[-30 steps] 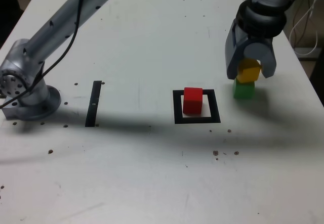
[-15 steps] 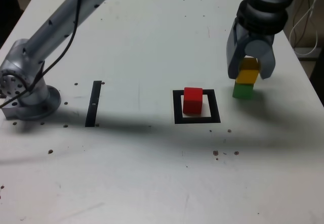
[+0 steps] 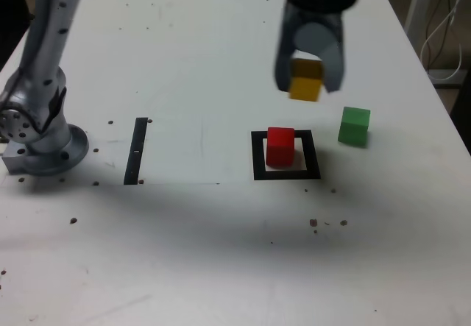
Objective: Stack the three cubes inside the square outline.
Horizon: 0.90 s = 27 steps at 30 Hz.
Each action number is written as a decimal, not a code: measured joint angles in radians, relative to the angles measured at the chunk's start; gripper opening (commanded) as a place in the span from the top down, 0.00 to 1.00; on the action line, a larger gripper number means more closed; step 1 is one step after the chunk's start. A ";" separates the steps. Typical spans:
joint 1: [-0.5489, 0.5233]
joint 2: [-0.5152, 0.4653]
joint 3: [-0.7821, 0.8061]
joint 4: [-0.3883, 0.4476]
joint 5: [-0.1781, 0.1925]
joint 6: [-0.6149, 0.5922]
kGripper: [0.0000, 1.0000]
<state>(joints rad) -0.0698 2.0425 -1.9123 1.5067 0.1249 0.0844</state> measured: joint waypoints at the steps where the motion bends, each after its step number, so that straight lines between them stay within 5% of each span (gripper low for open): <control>1: 0.000 -0.024 0.030 -0.016 -0.005 -0.001 0.88; 13: -0.001 -0.164 0.340 -0.257 -0.064 -0.017 0.88; 27: -0.001 -0.166 0.412 -0.327 -0.083 -0.017 0.88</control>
<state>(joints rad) -0.0705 1.8763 -1.5005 1.1797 0.0415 0.0669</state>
